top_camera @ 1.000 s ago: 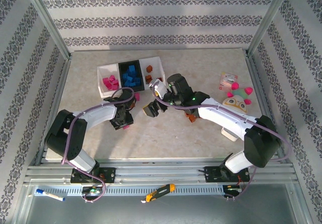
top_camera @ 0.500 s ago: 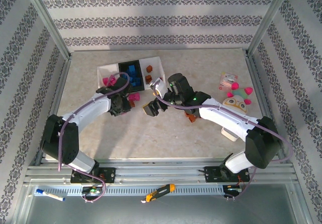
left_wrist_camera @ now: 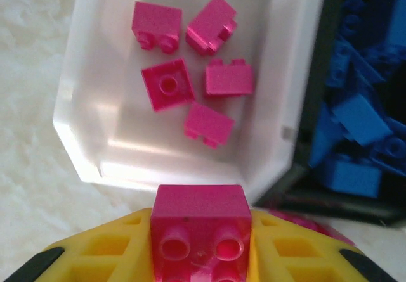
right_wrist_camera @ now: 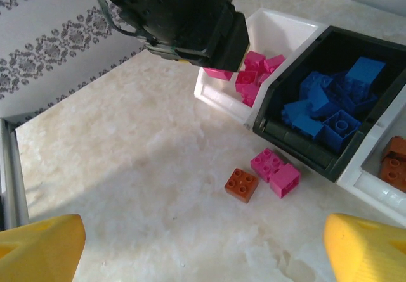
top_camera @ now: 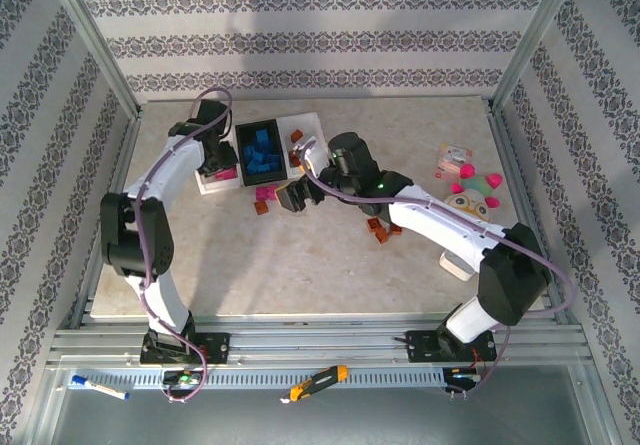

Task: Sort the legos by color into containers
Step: Place the lego in the container.

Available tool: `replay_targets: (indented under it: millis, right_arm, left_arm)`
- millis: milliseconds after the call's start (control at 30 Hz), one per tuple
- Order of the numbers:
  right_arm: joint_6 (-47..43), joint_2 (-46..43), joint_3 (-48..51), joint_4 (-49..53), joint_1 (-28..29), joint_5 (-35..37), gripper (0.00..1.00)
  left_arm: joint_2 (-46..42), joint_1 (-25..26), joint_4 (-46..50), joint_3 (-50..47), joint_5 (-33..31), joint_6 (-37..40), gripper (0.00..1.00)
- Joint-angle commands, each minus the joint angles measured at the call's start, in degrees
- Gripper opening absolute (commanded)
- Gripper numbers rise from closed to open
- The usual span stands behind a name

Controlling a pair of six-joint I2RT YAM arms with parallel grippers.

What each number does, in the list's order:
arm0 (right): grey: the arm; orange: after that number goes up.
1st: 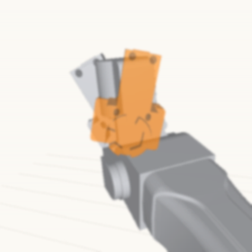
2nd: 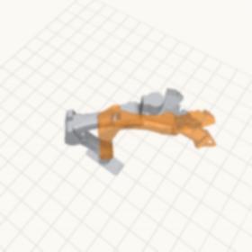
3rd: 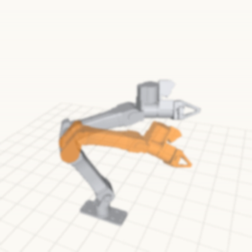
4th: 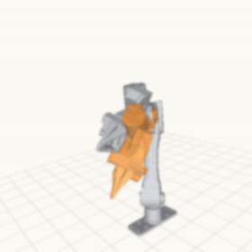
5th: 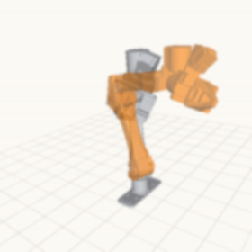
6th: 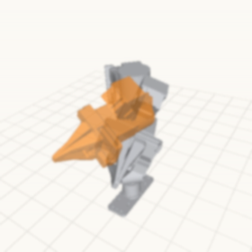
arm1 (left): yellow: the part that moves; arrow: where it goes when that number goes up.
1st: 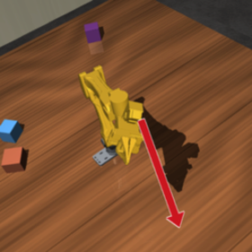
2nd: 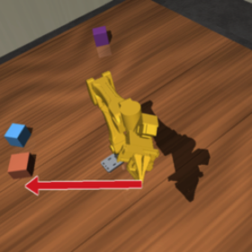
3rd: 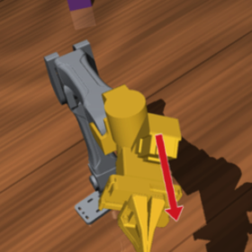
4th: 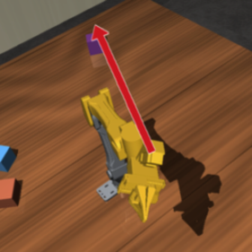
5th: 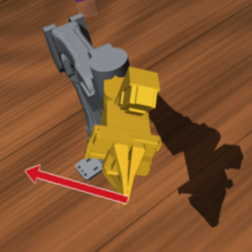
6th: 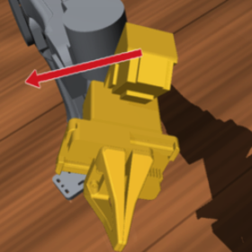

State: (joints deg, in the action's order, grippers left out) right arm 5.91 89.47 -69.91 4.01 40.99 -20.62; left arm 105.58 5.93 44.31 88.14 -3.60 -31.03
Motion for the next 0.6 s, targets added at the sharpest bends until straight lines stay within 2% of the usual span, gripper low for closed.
replay_targets:
  millis: [0, 200, 300, 433, 567]
  right_arm:
    - [1.5, 1.2, -2.6, -1.6, -0.2, 1.9, 0.96]
    - [1.9, 1.7, -2.8, -1.4, -0.3, 4.5, 0.96]
    - [3.8, 0.6, -1.6, -1.3, -0.2, 9.9, 0.96]
    - [8.5, -2.2, 1.8, 0.3, -1.2, 20.4, 0.96]
    - [16.9, -4.8, 4.5, 5.9, -4.0, 29.4, 0.94]
  left_arm:
    - [4.4, -2.4, 0.5, 3.5, 0.2, 5.3, 0.34]
    - [10.4, -4.9, 0.7, 9.5, 1.8, 7.9, 0.39]
    - [10.6, -5.1, 1.2, 10.5, 2.3, 9.4, 0.52]
    - [7.1, -5.0, -1.3, 7.1, 3.6, 11.0, 0.81]
    - [1.1, -3.8, -6.3, 1.1, 6.7, 14.3, 0.95]
